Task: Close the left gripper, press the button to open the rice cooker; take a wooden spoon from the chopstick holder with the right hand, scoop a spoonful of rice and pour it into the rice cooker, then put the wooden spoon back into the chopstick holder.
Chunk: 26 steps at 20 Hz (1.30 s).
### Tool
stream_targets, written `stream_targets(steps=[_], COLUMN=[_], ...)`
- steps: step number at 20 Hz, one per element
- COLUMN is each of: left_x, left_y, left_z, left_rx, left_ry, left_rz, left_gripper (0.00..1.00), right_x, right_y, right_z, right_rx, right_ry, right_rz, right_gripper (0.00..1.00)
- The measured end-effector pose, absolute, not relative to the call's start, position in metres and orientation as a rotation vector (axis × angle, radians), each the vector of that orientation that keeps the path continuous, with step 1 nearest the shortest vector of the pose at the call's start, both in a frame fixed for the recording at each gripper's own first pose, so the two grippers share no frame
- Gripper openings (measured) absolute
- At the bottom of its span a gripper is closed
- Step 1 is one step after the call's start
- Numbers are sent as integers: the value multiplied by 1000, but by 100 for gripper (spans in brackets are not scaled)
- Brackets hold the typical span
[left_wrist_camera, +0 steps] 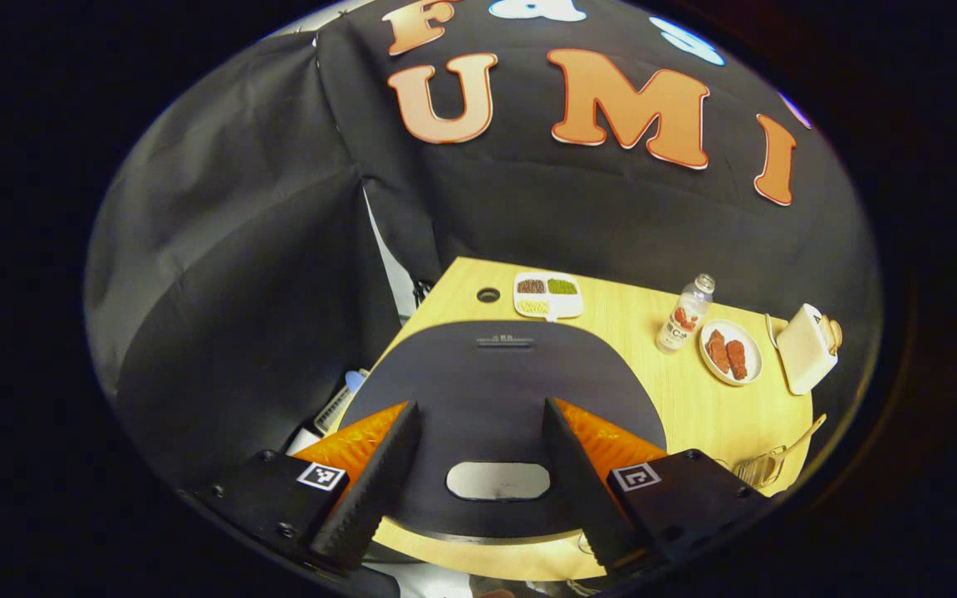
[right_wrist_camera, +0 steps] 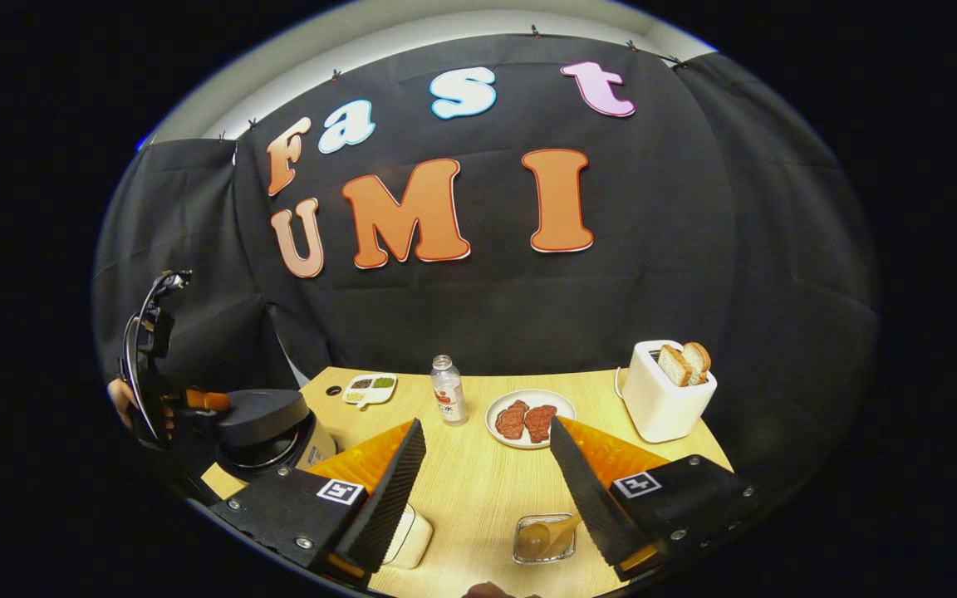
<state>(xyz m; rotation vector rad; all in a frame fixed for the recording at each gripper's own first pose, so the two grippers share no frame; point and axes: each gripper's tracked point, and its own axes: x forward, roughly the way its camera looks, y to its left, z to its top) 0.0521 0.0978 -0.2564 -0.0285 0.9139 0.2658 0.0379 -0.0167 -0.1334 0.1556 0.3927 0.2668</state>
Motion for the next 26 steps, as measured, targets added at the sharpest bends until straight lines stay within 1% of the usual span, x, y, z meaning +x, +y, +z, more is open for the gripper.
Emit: stream_targets(steps=[3, 5, 6, 7, 8, 10, 16, 20, 24, 25, 26], left_x=[23, 29, 23, 29, 25, 26, 26, 40, 47, 48, 46], left_y=[88, 91, 89, 89, 87, 88, 81, 64, 43, 41, 36], left_z=[-297, -304, -301, -304, -304, -301, -291, -233, -168, -155, -142], left_rx=[-74, -61, -69, -59, -55, -59, -37, 15, 11, 15, 15], left_ry=[1120, 1140, 1187, 1178, 1205, 1185, 1031, 808, 596, 554, 515], left_rz=[211, 174, 177, 172, 161, 176, 206, 176, 128, 123, 116], left_gripper=[100, 100, 100, 100, 100, 100, 100, 99, 99, 97, 99], right_x=[38, 39, 38, 39, 40, 40, 36, 37, 37, 36, 32], right_y=[-19, -21, -21, -19, -18, -16, 3, 16, 27, 30, 33], right_z=[-134, -131, -130, -128, -127, -126, -117, -91, -59, -50, -45], right_rx=[152, 148, 149, 154, 155, 162, 135, 102, 91, 88, 87], right_ry=[397, 390, 387, 384, 380, 375, 356, 304, 208, 183, 159], right_rz=[263, 264, 267, 273, 270, 271, 327, 351, 362, 366, 370], right_gripper=[94, 94, 94, 94, 94, 94, 94, 94, 94, 94, 94])
